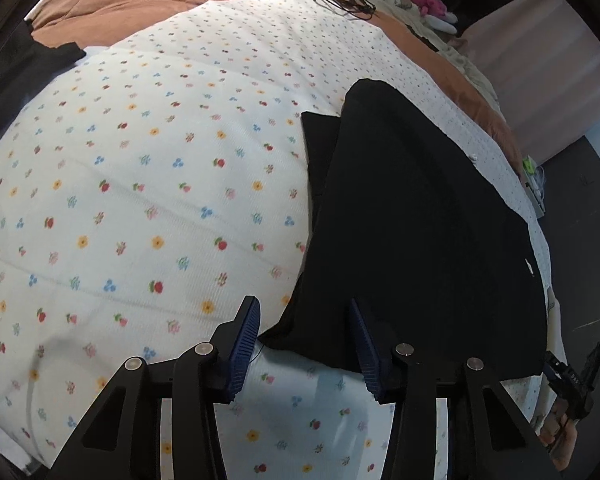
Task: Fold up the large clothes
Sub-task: 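Grip the folded edge of the black shirt with both tools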
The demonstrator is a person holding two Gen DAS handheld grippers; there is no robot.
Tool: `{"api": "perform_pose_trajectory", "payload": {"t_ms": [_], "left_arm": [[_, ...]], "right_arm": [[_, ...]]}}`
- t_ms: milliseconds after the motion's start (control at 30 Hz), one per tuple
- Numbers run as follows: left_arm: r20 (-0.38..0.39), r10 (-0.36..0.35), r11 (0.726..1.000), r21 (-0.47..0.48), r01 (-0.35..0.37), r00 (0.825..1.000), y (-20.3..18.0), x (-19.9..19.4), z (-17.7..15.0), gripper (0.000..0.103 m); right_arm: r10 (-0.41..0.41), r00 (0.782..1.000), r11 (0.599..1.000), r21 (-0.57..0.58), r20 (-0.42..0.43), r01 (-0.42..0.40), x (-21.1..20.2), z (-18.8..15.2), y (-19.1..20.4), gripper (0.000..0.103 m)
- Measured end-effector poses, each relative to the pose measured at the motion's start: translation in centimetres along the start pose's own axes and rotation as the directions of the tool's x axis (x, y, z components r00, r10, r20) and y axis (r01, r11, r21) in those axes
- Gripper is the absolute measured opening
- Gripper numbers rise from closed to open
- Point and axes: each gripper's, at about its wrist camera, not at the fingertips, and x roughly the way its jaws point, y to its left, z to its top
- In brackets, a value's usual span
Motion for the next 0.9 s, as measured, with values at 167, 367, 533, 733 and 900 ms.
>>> {"api": "perform_pose_trajectory", "payload": {"t_ms": [167,367,533,733,900], "left_arm": [[-0.010,-0.008,1.000,-0.016,0.007,1.000,0.8,-1.1,-1.2,0.048],[-0.020,-0.093,0.994,-0.057,0.092,0.995,1.2,-1.9,-1.4,0.049],[-0.056,-0.138,0.983,-0.134,0.129,0.989,1.9,-0.4,-1.4,0.049],[-0.070,-0.217,0.957,-0.213,0.198,0.974,2.5,1.4,-1.1,0.049],[-0.063,-0.236,0.948,-0.233,0.216,0.970,2.1,2.3,-0.2,0.052]], "right_arm": [[-0.031,0.998,0.999,-0.040,0.047,0.033,-2.7,-1.6,0.9,0.066],[0.011,0.996,0.994,-0.110,0.083,-0.002,-4.6,-2.4,3.5,0.066],[0.045,0.997,0.987,-0.154,0.057,-0.036,-3.7,-2.7,6.4,0.066],[0.082,0.997,0.973,-0.216,0.011,-0.078,-1.9,-3.5,10.7,0.066],[0.123,0.992,0.959,-0.254,-0.033,-0.128,-0.5,-4.2,14.3,0.061]]}}
